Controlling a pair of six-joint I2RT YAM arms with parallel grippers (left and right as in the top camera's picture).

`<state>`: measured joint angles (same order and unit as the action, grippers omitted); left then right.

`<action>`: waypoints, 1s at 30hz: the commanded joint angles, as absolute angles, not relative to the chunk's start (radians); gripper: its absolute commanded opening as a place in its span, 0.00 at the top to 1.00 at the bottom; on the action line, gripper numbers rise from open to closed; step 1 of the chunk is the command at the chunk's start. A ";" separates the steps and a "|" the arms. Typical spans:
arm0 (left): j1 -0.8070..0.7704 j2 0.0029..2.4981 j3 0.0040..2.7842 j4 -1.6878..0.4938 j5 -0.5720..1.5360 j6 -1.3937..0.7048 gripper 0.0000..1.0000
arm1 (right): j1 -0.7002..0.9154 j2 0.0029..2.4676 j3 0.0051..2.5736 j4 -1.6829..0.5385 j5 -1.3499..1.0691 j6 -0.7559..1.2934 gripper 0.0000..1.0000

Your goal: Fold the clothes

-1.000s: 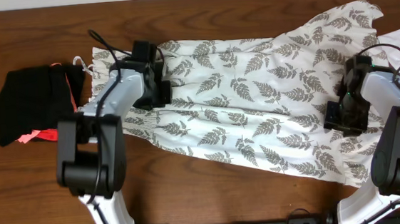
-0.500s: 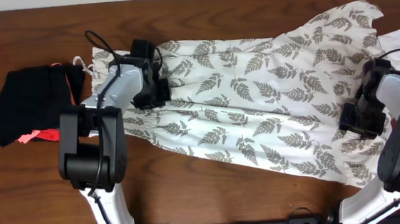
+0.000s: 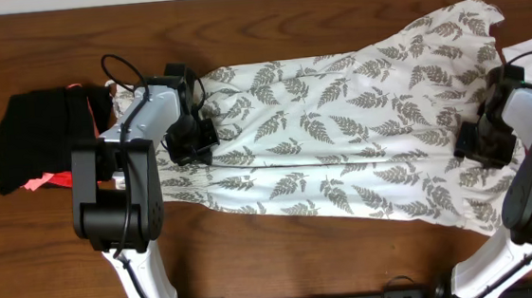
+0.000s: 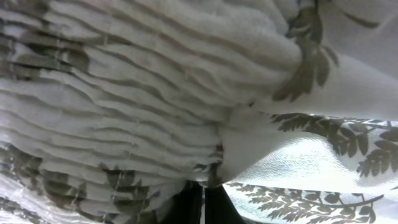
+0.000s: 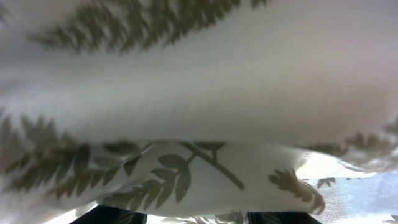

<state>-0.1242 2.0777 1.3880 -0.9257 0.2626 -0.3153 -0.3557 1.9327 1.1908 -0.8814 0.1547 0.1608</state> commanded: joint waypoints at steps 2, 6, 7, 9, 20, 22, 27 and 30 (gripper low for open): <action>-0.116 2.161 1.328 -0.884 0.189 -0.296 0.94 | -0.374 2.053 1.192 -0.859 0.149 0.155 0.49; -0.116 2.127 1.363 -0.835 0.190 -0.262 0.92 | -0.374 2.028 1.217 -0.897 0.039 0.109 0.48; -0.116 2.113 1.380 -0.831 0.190 -0.257 0.92 | -0.374 2.011 1.231 -0.920 0.015 0.092 0.50; -0.116 2.075 1.419 -0.824 0.190 -0.242 0.92 | -0.373 1.977 1.264 -0.977 0.006 0.080 0.50; -0.117 1.895 1.493 -0.644 0.189 -0.210 0.88 | -0.366 1.798 1.508 -1.122 -0.271 -0.001 0.64; -0.117 1.901 1.493 -0.620 0.189 -0.210 0.88 | -0.354 1.796 1.509 -1.008 -0.262 -0.004 0.90; -0.118 1.929 1.493 -0.574 0.190 -0.200 0.88 | -0.299 1.835 1.467 -0.716 -0.203 -0.080 0.97; -0.124 1.958 1.492 -0.558 0.190 -0.189 0.88 | -0.268 1.893 1.466 -0.650 -0.162 -0.082 0.97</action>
